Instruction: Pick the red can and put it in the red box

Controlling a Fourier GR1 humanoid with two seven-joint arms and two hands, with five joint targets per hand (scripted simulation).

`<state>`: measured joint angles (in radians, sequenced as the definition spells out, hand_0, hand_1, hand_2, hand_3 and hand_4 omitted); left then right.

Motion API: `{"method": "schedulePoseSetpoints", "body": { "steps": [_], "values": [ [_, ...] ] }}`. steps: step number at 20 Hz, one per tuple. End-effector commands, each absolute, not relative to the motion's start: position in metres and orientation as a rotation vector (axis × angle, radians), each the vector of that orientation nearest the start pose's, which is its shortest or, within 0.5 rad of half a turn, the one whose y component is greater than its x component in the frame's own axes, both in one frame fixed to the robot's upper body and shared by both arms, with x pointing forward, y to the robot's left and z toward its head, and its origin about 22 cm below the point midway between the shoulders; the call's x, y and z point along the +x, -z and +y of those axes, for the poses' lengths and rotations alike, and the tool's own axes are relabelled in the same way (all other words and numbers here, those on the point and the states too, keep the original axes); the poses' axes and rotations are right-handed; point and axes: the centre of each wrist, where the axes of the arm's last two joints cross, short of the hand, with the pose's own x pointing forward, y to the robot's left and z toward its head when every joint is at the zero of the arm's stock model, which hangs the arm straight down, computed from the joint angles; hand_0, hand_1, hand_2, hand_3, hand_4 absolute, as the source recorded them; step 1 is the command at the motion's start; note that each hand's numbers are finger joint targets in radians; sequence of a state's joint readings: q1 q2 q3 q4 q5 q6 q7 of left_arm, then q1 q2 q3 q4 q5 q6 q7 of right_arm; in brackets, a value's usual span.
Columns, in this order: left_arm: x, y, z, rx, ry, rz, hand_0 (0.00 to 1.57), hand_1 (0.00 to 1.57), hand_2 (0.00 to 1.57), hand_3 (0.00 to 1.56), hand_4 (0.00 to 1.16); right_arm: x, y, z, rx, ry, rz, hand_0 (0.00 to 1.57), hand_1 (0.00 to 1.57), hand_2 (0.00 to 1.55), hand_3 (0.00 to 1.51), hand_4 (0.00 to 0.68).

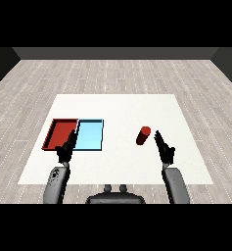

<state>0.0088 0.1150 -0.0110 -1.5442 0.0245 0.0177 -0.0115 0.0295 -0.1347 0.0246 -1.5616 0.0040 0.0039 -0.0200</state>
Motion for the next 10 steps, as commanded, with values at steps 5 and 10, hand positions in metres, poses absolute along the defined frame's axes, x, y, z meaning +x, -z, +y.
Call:
{"method": "schedulePoseSetpoints", "body": {
  "steps": [5,10],
  "values": [
    [0.24,-0.002,0.256,0.125,0.055,-1.569,0.0,0.0,0.0,0.0,0.0,0.262,-0.006,-0.324,-0.105,-0.065,-1.564,0.0,0.0,0.0,0.0,0.0],
    [0.239,-0.007,0.25,0.065,-0.032,-1.941,0.0,0.0,0.0,0.0,0.0,0.273,-0.004,-0.313,0.099,0.002,-1.834,0.0,0.0,0.0,0.0,0.0]
  ]
}}
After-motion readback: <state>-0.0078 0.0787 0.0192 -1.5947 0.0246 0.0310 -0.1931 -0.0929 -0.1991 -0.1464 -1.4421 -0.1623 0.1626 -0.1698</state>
